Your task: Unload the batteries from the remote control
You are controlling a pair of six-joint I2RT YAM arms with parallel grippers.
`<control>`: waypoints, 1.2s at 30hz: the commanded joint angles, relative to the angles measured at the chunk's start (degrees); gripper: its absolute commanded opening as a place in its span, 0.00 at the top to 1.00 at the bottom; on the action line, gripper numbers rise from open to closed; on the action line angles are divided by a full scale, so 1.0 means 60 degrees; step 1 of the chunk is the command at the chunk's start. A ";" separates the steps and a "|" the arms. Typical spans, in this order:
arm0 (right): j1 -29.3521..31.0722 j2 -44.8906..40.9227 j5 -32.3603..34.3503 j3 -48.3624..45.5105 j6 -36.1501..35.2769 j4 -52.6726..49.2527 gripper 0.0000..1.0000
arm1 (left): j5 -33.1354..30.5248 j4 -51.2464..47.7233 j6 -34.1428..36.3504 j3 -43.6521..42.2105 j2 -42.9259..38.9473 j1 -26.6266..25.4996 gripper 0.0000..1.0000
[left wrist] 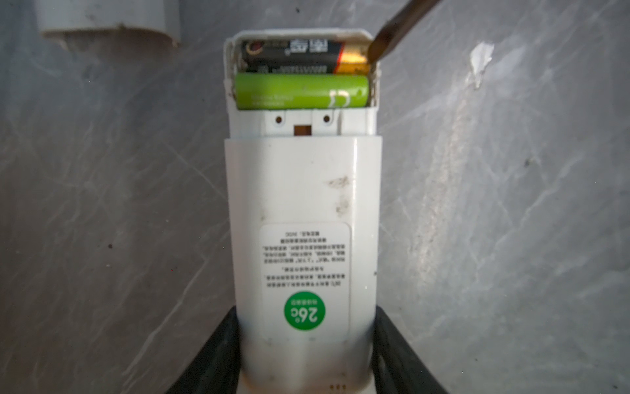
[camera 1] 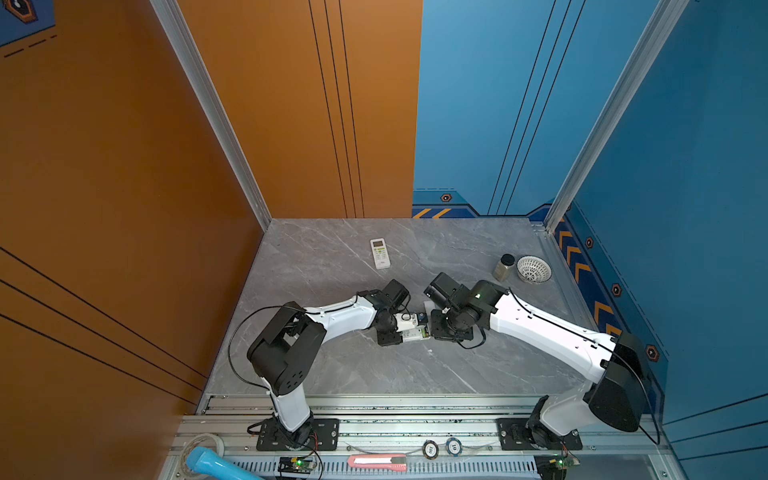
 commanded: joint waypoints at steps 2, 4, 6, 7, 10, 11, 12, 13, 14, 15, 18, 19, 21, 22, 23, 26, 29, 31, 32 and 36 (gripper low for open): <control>0.0013 0.0161 -0.0092 -0.0129 0.0162 -0.0825 1.00 | 0.0157 -0.0391 -0.0104 -0.0177 0.0229 -0.0180 0.73; 0.0013 0.0155 -0.0079 -0.0126 0.0197 -0.0824 1.00 | 0.0164 -0.0391 -0.0105 -0.0175 0.0230 -0.0187 0.73; 0.0018 0.0120 -0.0074 -0.0127 0.0204 -0.0824 1.00 | 0.0135 -0.0391 -0.0106 -0.0171 0.0241 -0.0178 0.74; 0.0012 0.0105 -0.0077 -0.0125 0.0219 -0.0826 1.00 | 0.0133 -0.0391 -0.0118 -0.0175 0.0241 -0.0185 0.74; 0.0008 0.0075 -0.0129 -0.0099 0.0234 -0.0850 1.00 | 0.0099 -0.0378 -0.0153 -0.0164 0.0245 -0.0198 0.75; 0.0017 0.0083 -0.0122 -0.0091 0.0240 -0.0853 1.00 | 0.0083 -0.0380 -0.0149 -0.0172 0.0244 -0.0202 0.75; 0.0025 0.0067 -0.0135 -0.0088 0.0249 -0.0857 1.00 | 0.0076 -0.0363 -0.0148 -0.0176 0.0246 -0.0199 0.75; 0.0025 0.0061 -0.0140 -0.0109 0.0284 -0.0868 1.00 | 0.0056 -0.0351 -0.0148 -0.0168 0.0259 -0.0209 0.76; 0.0027 0.0060 -0.0136 -0.0113 0.0289 -0.0883 1.00 | 0.0048 -0.0356 -0.0162 -0.0164 0.0244 -0.0215 0.76; 0.0023 0.0060 -0.0136 -0.0102 0.0293 -0.0897 1.00 | 0.0035 -0.0330 -0.0163 -0.0163 0.0240 -0.0217 0.76; 0.0018 0.0030 -0.0152 -0.0085 0.0335 -0.0923 1.00 | -0.0005 -0.0303 -0.0177 -0.0176 0.0217 -0.0231 0.77; 0.0026 0.0022 -0.0166 -0.0085 0.0347 -0.0941 1.00 | -0.0024 -0.0273 -0.0185 -0.0176 0.0215 -0.0235 0.77; 0.0034 0.0033 -0.0184 -0.0116 0.0373 -0.0931 1.00 | -0.0041 -0.0260 -0.0192 -0.0174 0.0215 -0.0245 0.78; 0.0029 0.0043 -0.0207 -0.0120 0.0374 -0.0949 1.00 | -0.0035 -0.0259 -0.0189 -0.0171 0.0226 -0.0246 0.78; 0.0041 0.0045 -0.0209 -0.0126 0.0380 -0.0942 1.00 | -0.0042 -0.0245 -0.0192 -0.0169 0.0215 -0.0240 0.78; 0.0051 0.0031 -0.0220 -0.0100 0.0421 -0.0967 1.00 | -0.0072 -0.0232 -0.0207 -0.0178 0.0230 -0.0259 0.79; 0.0053 -0.0028 -0.0180 -0.0121 0.0454 -0.0967 1.00 | -0.0086 -0.0220 -0.0206 -0.0171 0.0215 -0.0253 0.79; 0.0056 -0.0035 -0.0227 -0.0126 0.0461 -0.1027 1.00 | -0.0101 -0.0212 -0.0225 -0.0176 0.0215 -0.0268 0.79; 0.0063 -0.0070 -0.0215 -0.0125 0.0507 -0.1061 1.00 | -0.0114 -0.0202 -0.0234 -0.0180 0.0201 -0.0263 0.79; 0.0043 -0.0154 -0.0167 -0.0228 0.0562 -0.1046 1.00 | -0.0147 -0.0189 -0.0221 -0.0176 0.0186 -0.0275 0.79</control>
